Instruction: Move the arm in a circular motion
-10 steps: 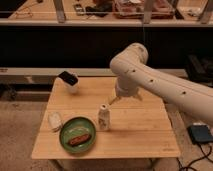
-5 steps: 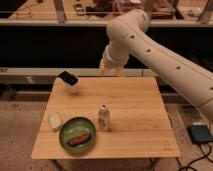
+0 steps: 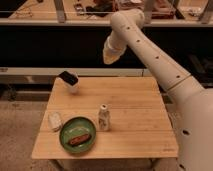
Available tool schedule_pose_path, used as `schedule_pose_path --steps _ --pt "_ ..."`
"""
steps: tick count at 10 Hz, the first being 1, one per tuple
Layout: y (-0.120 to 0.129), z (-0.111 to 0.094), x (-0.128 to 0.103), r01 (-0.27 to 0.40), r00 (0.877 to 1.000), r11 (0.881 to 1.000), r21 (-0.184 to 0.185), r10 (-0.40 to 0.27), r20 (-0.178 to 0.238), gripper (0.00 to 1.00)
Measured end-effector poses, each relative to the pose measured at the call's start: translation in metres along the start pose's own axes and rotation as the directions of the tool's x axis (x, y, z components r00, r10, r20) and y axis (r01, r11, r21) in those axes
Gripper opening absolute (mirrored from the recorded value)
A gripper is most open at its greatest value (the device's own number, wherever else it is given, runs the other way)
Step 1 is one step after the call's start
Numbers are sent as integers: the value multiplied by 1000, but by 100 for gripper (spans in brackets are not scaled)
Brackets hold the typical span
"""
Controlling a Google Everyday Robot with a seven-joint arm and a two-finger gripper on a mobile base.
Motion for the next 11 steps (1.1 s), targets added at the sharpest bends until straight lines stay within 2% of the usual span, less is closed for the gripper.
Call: schedule_pose_path --steps 1,2,4,5,6,7,8,9,10,11 --pt "47 0 -1 -56 998 997 -58 57 3 0" --pt "99 -10 -11 -137 990 983 -124 139 4 0" --pt "141 -23 -31 -211 976 959 -192 217 14 0" --pt "172 -35 -56 -256 962 935 -244 271 28 0" --pt "190 -42 -78 -280 952 919 -279 303 43 0" --pt "206 -49 -114 -303 937 900 -315 342 76 0" --pt "221 -58 -163 -331 912 877 -349 392 121 0" --pt "227 -66 -202 -336 894 866 -370 417 165 0" --pt "223 -71 -229 -320 889 871 -373 412 200 0" --pt "207 -81 -262 -264 894 891 -369 370 254 0"
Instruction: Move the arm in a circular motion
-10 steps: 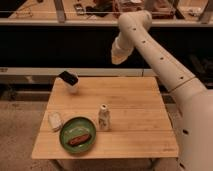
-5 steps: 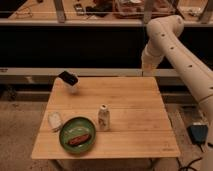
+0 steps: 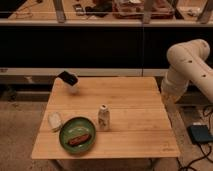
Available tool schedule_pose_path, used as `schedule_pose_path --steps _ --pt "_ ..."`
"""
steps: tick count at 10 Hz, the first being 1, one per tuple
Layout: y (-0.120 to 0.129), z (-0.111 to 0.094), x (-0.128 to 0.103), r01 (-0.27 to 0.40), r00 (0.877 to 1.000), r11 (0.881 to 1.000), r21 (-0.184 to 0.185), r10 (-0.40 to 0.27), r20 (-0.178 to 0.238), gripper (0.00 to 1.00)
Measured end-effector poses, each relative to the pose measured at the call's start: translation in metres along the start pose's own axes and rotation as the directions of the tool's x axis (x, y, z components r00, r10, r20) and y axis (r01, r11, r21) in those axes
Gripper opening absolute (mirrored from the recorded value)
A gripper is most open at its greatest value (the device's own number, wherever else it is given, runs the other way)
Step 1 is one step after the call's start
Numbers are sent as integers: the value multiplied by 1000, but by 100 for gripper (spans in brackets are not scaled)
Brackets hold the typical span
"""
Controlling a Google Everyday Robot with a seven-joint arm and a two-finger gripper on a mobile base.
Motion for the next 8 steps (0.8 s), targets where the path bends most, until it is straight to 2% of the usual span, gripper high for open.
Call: schedule_pose_path --steps 1,2,3,4,5,6,7,8 --pt "-12 -7 -21 67 998 998 2 -67 9 0" --pt "-38 -19 -42 170 985 985 17 -170 6 0" --pt "-69 -31 -56 264 965 964 44 -264 -8 0" --pt "-116 -45 -70 379 925 920 96 -378 -30 0" --pt "-149 -53 -79 451 892 882 138 -449 -47 0" --pt "-195 -66 -89 536 843 819 202 -534 -73 0" --pt "-246 -83 -99 614 784 737 282 -613 -104 0" --pt "-290 -98 -100 666 732 660 348 -668 -134 0"
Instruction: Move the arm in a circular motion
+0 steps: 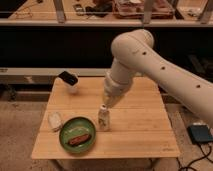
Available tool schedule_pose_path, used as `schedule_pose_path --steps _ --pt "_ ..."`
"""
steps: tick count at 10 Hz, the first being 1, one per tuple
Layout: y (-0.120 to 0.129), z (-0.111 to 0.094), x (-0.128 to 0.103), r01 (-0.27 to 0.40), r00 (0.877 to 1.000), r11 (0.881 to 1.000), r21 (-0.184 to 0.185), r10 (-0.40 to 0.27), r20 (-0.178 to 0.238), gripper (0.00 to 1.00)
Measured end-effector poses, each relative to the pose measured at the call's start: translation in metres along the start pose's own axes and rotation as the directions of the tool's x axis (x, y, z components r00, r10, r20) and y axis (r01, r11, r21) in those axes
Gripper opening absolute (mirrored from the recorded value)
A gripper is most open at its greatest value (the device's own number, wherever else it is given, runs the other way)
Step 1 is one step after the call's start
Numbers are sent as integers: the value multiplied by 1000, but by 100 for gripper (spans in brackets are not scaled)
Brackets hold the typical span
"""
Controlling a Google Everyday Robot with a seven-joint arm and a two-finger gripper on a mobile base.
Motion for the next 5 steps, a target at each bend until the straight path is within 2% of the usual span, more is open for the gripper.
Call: schedule_pose_path --steps 1,2,3,4,5 --pt "-22 2 24 53 999 997 52 -53 -3 0" --pt "-39 8 58 100 995 990 100 -99 -14 0" --pt "-41 14 92 115 993 987 115 -112 -33 0" --pt "-23 21 129 99 994 991 93 -94 -60 0" --pt "13 23 160 54 995 998 35 -51 -90 0"
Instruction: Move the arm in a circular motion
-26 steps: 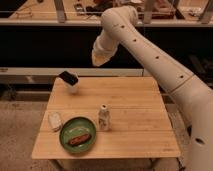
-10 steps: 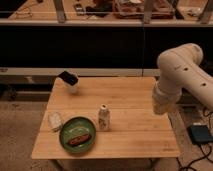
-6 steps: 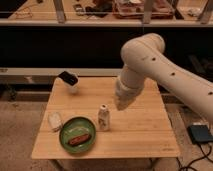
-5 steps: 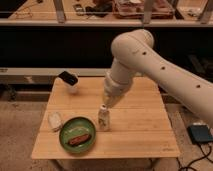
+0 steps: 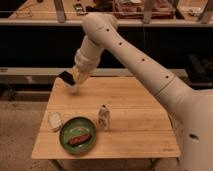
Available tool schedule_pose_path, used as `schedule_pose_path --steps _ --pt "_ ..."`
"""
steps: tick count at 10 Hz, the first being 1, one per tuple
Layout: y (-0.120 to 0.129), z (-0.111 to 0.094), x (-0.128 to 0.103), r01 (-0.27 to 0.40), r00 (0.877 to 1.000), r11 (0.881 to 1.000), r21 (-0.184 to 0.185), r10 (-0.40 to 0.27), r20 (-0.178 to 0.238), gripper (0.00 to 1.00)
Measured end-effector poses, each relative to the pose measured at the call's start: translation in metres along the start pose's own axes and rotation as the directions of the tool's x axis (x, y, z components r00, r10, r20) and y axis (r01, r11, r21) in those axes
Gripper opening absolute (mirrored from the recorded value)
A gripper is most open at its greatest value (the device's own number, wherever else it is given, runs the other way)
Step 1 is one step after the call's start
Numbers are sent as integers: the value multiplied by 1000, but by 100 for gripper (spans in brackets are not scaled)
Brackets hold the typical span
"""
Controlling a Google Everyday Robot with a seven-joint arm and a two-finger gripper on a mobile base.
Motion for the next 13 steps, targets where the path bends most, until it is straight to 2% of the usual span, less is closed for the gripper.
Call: schedule_pose_path --steps 1,2,3,4,5,6,7,8,9,10,11,13 --pt "65 -5 21 -79 996 991 -112 75 -41 0" --pt "112 -13 25 -141 989 972 -189 130 -68 0" --pt "172 -27 18 -228 973 931 -283 207 -103 0" --pt "237 -46 -6 -336 942 865 -371 305 -141 0" --pt "272 -55 -29 -405 914 817 -410 370 -165 0" --pt "308 -64 -60 -479 876 759 -441 444 -188 0" --pt "330 -68 -89 -534 841 714 -452 501 -202 0" --pt "353 -68 -141 -611 781 649 -453 587 -213 0" --pt "362 -69 -168 -648 748 614 -452 625 -223 0" --pt "366 -67 -185 -671 725 593 -446 651 -226 0" --pt "367 -66 -194 -683 713 583 -440 664 -225 0" --pt "365 -64 -191 -680 716 587 -440 662 -224 0"
